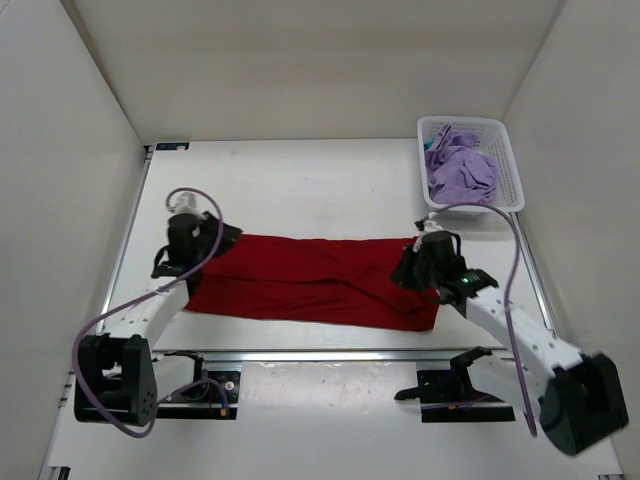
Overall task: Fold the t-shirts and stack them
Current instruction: Fold the other side of the tshirt into a rectangle, then rotate the tshirt 90 degrees
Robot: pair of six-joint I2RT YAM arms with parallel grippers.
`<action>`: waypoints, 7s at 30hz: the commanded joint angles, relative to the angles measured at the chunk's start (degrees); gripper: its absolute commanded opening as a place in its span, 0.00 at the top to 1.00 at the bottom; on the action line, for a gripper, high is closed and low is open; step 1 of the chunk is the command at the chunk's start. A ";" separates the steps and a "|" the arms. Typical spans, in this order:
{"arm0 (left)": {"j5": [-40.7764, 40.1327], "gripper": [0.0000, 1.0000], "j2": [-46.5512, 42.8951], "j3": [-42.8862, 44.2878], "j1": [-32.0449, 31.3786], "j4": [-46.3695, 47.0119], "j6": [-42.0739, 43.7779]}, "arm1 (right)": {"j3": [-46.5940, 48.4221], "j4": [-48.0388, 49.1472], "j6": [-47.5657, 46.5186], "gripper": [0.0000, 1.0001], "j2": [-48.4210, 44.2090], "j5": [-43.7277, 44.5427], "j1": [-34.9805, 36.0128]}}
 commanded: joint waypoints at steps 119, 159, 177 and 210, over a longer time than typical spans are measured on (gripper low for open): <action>11.76 0.77 18.57 -15.71 2.32 27.86 -15.15 | -3.99 19.27 2.94 0.89 9.73 -3.14 -8.02; 8.24 0.79 5.92 -5.87 -20.35 13.10 -4.62 | 41.58 10.39 -8.67 1.00 43.69 -8.83 -3.45; 13.78 0.76 -0.94 -6.66 -24.13 7.38 0.84 | 40.82 14.62 -8.22 1.00 63.00 -10.06 -3.98; 16.15 0.71 -14.47 -6.83 -10.33 -3.43 4.70 | 22.12 40.27 15.76 0.59 54.30 -11.55 27.31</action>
